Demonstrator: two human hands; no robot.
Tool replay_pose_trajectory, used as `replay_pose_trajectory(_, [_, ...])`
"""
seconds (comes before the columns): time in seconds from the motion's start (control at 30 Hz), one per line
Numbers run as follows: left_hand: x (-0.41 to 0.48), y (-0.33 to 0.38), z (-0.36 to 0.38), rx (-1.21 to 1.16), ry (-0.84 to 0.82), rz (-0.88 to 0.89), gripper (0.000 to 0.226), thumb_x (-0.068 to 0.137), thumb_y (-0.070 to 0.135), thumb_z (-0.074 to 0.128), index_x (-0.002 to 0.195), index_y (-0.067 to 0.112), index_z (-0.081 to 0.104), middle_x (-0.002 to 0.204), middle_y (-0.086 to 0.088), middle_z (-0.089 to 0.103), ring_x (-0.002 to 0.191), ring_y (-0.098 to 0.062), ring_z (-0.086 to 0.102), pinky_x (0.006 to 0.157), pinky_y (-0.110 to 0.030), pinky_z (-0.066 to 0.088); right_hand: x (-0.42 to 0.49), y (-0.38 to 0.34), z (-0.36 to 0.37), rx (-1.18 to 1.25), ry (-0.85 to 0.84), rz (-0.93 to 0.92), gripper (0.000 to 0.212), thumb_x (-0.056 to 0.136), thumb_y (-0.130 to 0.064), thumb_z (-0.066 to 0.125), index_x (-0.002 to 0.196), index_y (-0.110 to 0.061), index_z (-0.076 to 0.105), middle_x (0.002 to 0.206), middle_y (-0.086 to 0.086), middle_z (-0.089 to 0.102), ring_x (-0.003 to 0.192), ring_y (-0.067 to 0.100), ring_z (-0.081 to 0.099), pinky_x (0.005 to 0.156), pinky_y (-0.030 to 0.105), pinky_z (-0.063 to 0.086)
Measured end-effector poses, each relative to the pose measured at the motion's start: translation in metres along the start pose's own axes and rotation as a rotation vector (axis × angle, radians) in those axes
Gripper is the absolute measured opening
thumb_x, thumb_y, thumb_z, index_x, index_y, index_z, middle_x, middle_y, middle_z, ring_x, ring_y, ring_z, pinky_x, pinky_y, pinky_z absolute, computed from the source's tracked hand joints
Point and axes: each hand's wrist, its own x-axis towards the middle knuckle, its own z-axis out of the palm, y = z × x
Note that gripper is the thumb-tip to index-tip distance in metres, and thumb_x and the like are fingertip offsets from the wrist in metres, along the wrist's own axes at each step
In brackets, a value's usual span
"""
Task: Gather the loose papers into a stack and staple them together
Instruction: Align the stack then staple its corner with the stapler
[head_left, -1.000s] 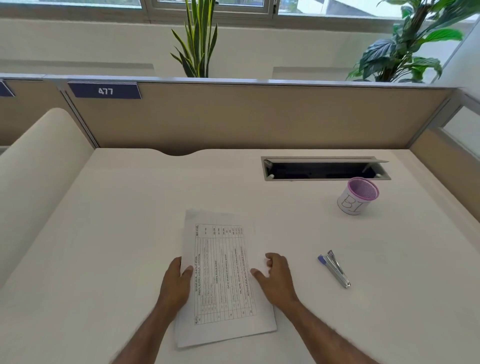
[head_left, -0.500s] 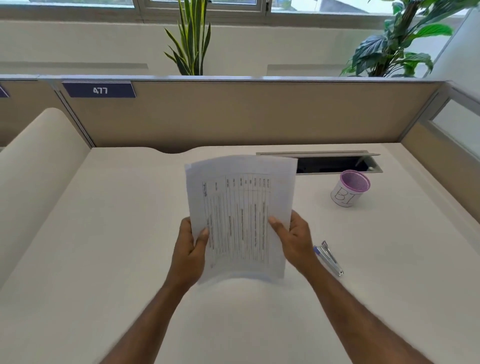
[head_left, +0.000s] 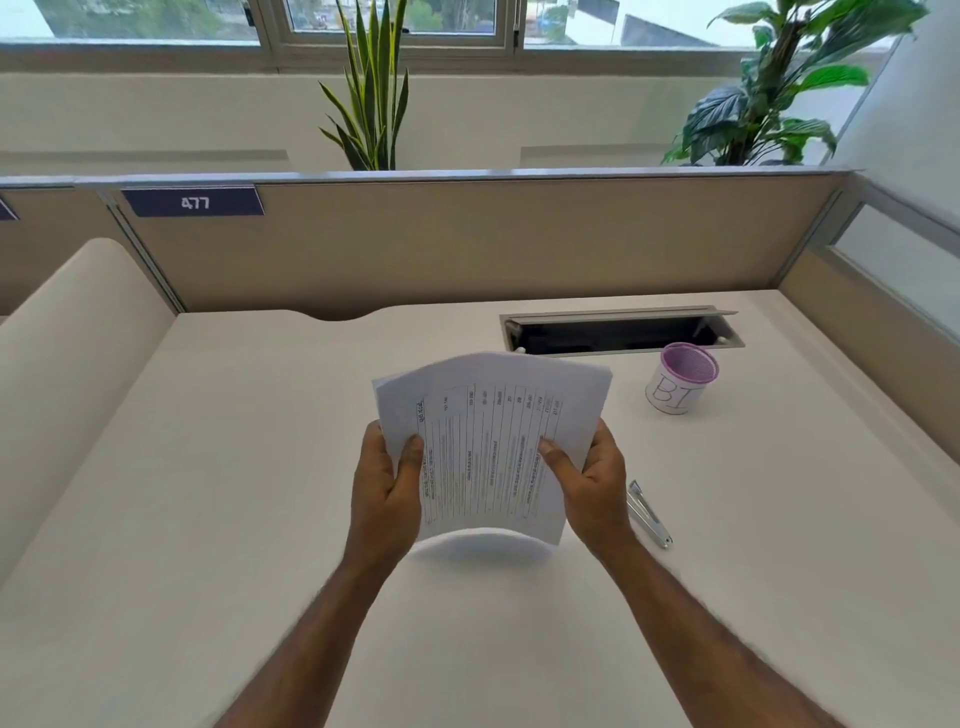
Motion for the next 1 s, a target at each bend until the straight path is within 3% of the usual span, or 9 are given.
replay_pose_trajectory(0.1, [0.0, -0.001, -0.003, -0.001, -0.007, -0.032, 0.01, 0.09, 0.031, 0.046, 0.099, 0.028, 0.049, 0.102, 0.001, 0.063, 0.09, -0.015, 0.065, 0.07, -0.031, 0.057, -0.002, 0.003, -0.003, 0.02, 0.062, -0.033, 0.03, 0.08, -0.021, 0.067, 0.104, -0.027, 0.05, 0.105, 0.002, 0.067, 0.092, 0.018, 0.069, 0.074, 0.03, 0.061])
replay_pose_trajectory(0.17, [0.0, -0.001, -0.005, -0.002, 0.004, -0.042, 0.01, 0.091, 0.031, 0.046, 0.099, 0.026, 0.05, 0.102, -0.002, 0.063, 0.09, -0.017, 0.063, 0.073, -0.037, 0.055, -0.002, 0.005, -0.005, 0.037, 0.108, -0.044, 0.023, 0.081, -0.019, 0.066, 0.099, -0.025, 0.053, 0.1, 0.005, 0.068, 0.089, 0.019, 0.068, 0.074, 0.031, 0.058])
replay_pose_trajectory(0.33, [0.003, 0.01, -0.002, 0.002, 0.024, 0.017, 0.021, 0.095, 0.033, 0.041, 0.099, 0.019, 0.056, 0.091, -0.001, 0.065, 0.079, -0.012, 0.063, 0.065, -0.036, 0.053, -0.003, 0.008, -0.001, 0.121, 0.04, 0.024, 0.016, 0.096, -0.006, 0.053, 0.1, -0.021, 0.055, 0.1, 0.0, 0.07, 0.088, 0.012, 0.07, 0.074, 0.032, 0.059])
replay_pose_trajectory(0.5, [0.015, 0.035, 0.003, -0.003, 0.141, 0.14, 0.022, 0.099, 0.026, 0.038, 0.087, 0.025, 0.056, 0.074, 0.013, 0.06, 0.065, -0.001, 0.054, 0.053, -0.016, 0.044, -0.005, 0.004, -0.003, 0.133, -0.008, 0.036, 0.017, 0.098, -0.008, 0.048, 0.104, -0.022, 0.058, 0.095, -0.012, 0.074, 0.089, 0.015, 0.071, 0.071, 0.031, 0.061])
replay_pose_trajectory(0.63, [0.022, 0.041, -0.001, 0.066, 0.22, 0.16, 0.021, 0.098, 0.025, 0.043, 0.088, 0.029, 0.061, 0.077, 0.012, 0.062, 0.068, 0.004, 0.056, 0.055, -0.011, 0.043, -0.006, 0.004, -0.005, 0.078, -0.029, 0.041, 0.012, 0.096, -0.018, 0.053, 0.104, -0.023, 0.061, 0.097, -0.006, 0.074, 0.091, 0.023, 0.072, 0.073, 0.038, 0.062])
replay_pose_trajectory(0.73, [0.025, 0.042, -0.002, 0.08, 0.247, 0.119, 0.023, 0.1, 0.023, 0.046, 0.086, 0.033, 0.062, 0.077, 0.025, 0.068, 0.071, 0.007, 0.059, 0.059, -0.01, 0.047, -0.003, -0.004, -0.008, 0.034, -0.06, 0.036, 0.017, 0.087, -0.029, 0.059, 0.103, -0.024, 0.062, 0.099, -0.003, 0.074, 0.091, 0.028, 0.072, 0.071, 0.037, 0.063])
replay_pose_trajectory(0.87, [0.026, 0.054, -0.006, 0.167, 0.162, 0.168, 0.025, 0.099, 0.019, 0.049, 0.084, 0.034, 0.062, 0.083, 0.033, 0.068, 0.079, 0.007, 0.061, 0.063, -0.007, 0.046, 0.004, -0.038, -0.017, -0.116, 0.018, -0.149, 0.036, 0.077, -0.045, 0.071, 0.105, -0.025, 0.058, 0.101, -0.002, 0.07, 0.096, 0.015, 0.067, 0.085, 0.03, 0.056])
replay_pose_trajectory(0.93, [0.026, 0.065, -0.006, 0.205, 0.112, 0.22, 0.021, 0.097, 0.023, 0.05, 0.085, 0.034, 0.064, 0.083, 0.024, 0.07, 0.08, 0.005, 0.062, 0.064, -0.007, 0.046, 0.01, -0.069, -0.024, -0.325, 0.086, -0.36, 0.043, 0.079, -0.04, 0.071, 0.112, -0.016, 0.057, 0.11, 0.001, 0.066, 0.106, 0.013, 0.061, 0.096, 0.023, 0.047])
replay_pose_trajectory(1.0, [0.025, 0.075, -0.001, 0.251, 0.029, 0.266, 0.018, 0.094, 0.024, 0.05, 0.088, 0.028, 0.066, 0.087, 0.018, 0.07, 0.081, 0.002, 0.062, 0.065, -0.007, 0.046, 0.015, -0.108, -0.027, -0.484, -0.016, -0.479, 0.043, 0.081, -0.034, 0.072, 0.115, -0.012, 0.06, 0.11, 0.0, 0.066, 0.104, 0.011, 0.061, 0.094, 0.021, 0.047])
